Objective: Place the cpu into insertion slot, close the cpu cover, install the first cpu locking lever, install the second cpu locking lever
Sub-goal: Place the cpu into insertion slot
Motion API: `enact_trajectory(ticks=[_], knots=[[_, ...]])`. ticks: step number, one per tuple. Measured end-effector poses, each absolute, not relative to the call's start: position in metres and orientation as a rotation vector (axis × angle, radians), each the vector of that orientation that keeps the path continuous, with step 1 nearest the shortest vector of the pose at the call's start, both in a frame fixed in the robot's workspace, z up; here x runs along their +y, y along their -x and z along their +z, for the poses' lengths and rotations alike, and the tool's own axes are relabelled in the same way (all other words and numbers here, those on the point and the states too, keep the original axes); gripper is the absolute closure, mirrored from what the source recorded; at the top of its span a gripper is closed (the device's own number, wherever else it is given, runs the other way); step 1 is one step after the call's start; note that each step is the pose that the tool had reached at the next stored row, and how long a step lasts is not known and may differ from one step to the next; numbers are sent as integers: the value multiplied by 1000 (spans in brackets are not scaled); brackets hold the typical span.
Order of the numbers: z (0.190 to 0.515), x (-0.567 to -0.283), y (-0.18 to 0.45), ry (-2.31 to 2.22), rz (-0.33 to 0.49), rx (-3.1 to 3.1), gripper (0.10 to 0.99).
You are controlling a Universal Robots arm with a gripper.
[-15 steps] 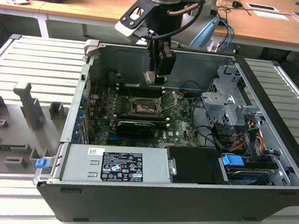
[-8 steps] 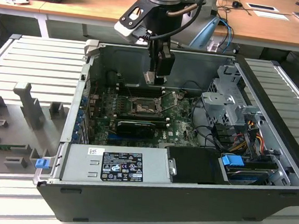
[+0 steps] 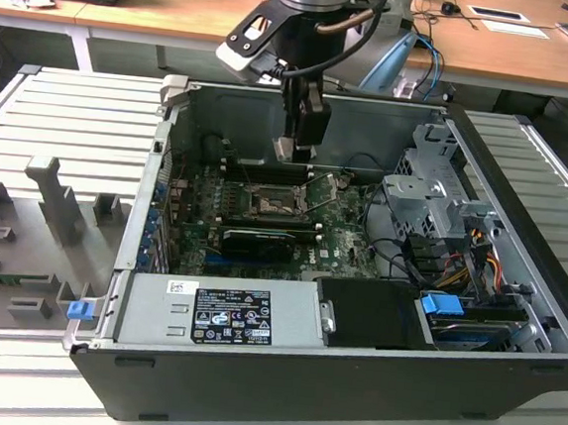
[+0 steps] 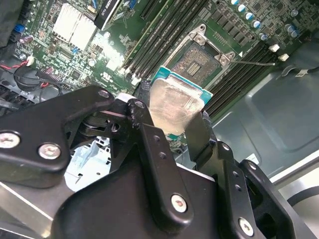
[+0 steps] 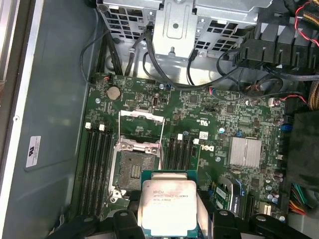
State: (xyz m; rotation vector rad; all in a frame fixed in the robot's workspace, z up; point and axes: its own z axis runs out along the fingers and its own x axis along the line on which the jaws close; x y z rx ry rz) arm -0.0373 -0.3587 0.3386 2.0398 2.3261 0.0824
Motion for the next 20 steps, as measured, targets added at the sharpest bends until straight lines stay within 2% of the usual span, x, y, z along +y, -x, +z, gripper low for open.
enact_trajectory(ticks=[20], knots=[[333,-359,37,-2052,82,2315,561]])
